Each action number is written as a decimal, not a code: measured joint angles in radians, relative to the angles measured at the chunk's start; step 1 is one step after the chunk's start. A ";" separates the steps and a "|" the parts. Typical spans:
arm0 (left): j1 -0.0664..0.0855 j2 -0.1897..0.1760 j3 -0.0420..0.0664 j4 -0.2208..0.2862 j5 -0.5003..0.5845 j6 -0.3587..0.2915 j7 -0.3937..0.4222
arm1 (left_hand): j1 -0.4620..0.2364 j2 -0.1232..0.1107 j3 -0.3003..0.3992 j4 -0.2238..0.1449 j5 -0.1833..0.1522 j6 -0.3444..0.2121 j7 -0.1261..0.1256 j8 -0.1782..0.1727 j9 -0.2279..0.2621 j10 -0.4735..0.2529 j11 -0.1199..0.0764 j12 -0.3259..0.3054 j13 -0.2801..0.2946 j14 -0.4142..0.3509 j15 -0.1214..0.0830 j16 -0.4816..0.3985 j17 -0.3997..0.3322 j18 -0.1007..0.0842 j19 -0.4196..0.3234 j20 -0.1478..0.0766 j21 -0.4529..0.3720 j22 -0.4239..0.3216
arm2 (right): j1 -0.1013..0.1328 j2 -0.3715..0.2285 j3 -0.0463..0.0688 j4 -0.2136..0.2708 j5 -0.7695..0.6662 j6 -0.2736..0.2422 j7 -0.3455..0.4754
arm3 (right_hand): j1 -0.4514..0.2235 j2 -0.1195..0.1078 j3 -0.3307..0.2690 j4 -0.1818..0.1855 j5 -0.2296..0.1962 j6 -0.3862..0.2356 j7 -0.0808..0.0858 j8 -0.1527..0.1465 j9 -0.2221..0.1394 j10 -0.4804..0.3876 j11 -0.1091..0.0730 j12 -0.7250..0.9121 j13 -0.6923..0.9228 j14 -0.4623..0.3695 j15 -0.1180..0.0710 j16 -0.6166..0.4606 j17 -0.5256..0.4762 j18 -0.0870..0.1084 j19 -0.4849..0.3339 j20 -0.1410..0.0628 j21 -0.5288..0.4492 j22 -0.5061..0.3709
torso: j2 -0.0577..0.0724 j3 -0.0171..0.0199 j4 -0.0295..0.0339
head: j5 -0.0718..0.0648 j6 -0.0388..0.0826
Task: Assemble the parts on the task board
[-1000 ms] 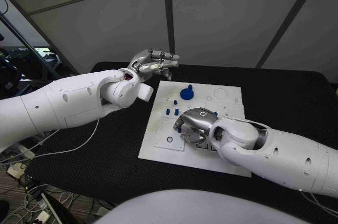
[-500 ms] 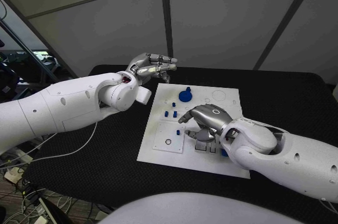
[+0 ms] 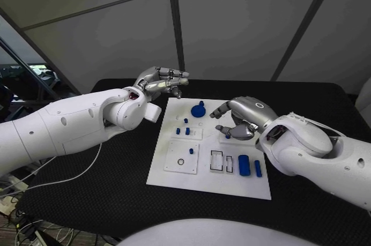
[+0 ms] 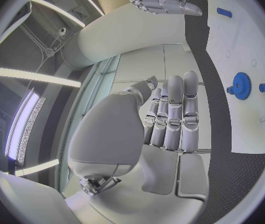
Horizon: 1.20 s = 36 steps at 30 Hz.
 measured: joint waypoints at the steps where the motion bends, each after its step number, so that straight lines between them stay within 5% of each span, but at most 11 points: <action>1: 0.000 0.000 -0.001 0.000 0.000 0.001 0.000 | 0.000 0.000 0.000 0.000 0.000 0.000 0.000 0.000 0.000 0.000 0.000 0.000 0.000 0.000 0.000 0.000 0.000 0.000 0.000 0.000 0.000 0.000 | 0.003 -0.008 0.002 -0.001 0.002 0.010 -0.004 | 0.000 0.000 -0.001 0.001 0.000 0.000 0.000 0.000 0.000 0.002 -0.002 0.000 -0.001 0.000 0.000 0.002 0.000 0.000 0.000 0.000 0.000 0.000 | 0.000 0.0000 -0.0001 | -0.002 0.001; 6: 0.000 0.000 -0.003 0.001 0.000 0.003 -0.001 | 0.000 0.000 0.000 0.000 0.000 0.000 0.000 0.000 0.000 0.000 0.000 0.000 0.001 0.000 0.000 0.000 0.000 0.000 0.000 0.000 0.000 0.000 | 0.012 -0.036 0.007 -0.020 0.006 0.087 -0.030 | -0.009 -0.020 -0.019 0.013 -0.010 0.007 -0.007 0.000 0.000 0.000 -0.002 0.005 -0.006 0.000 0.000 0.000 -0.016 0.000 0.000 0.000 -0.005 -0.009 | 0.000 -0.0009 -0.0004 | -0.009 0.004; 20: 0.000 -0.001 -0.004 0.004 0.000 0.004 -0.001 | 0.000 0.000 0.000 0.000 0.000 0.000 0.000 0.000 0.000 0.000 0.000 0.004 0.001 0.000 0.000 0.000 0.000 0.000 0.000 0.000 0.000 0.000 | 0.016 0.000 0.007 -0.073 0.001 0.262 -0.070 | -0.003 -0.027 -0.059 0.026 -0.010 0.001 -0.020 0.000 -0.003 -0.038 0.002 0.016 -0.006 0.000 0.000 -0.018 -0.044 0.000 -0.015 0.000 -0.033 -0.035 | 0.001 -0.0012 0.0011 | -0.008 -0.002; 31: 0.000 -0.001 -0.004 0.004 0.000 0.005 -0.001 | 0.000 0.000 0.000 0.000 0.000 0.000 0.000 0.000 0.000 0.000 0.000 0.004 0.000 0.000 0.000 0.000 0.000 0.000 0.000 0.000 0.000 0.000 | 0.016 0.036 -0.010 -0.112 -0.007 0.319 -0.081 | 0.020 -0.004 -0.060 0.027 -0.010 0.007 -0.022 0.000 -0.003 -0.022 -0.005 0.045 -0.005 0.000 0.000 -0.005 -0.037 0.000 -0.012 -0.003 -0.031 -0.028 | 0.001 -0.0006 0.0006 | -0.006 -0.004; 36: 0.000 -0.001 -0.004 0.004 0.000 0.005 -0.001 | 0.000 0.000 0.000 0.000 0.000 0.000 0.000 0.000 0.000 0.000 0.000 0.004 0.000 0.000 0.000 0.000 0.000 0.000 0.000 0.000 0.000 0.000 | 0.015 0.052 -0.016 -0.127 -0.011 0.334 -0.081 | 0.030 0.007 -0.040 0.028 -0.010 0.029 -0.010 0.000 -0.001 0.014 -0.014 0.058 -0.005 0.001 -0.006 0.006 -0.026 0.000 0.013 -0.009 -0.006 -0.005 | 0.001 0.0000 0.0004 | -0.005 -0.006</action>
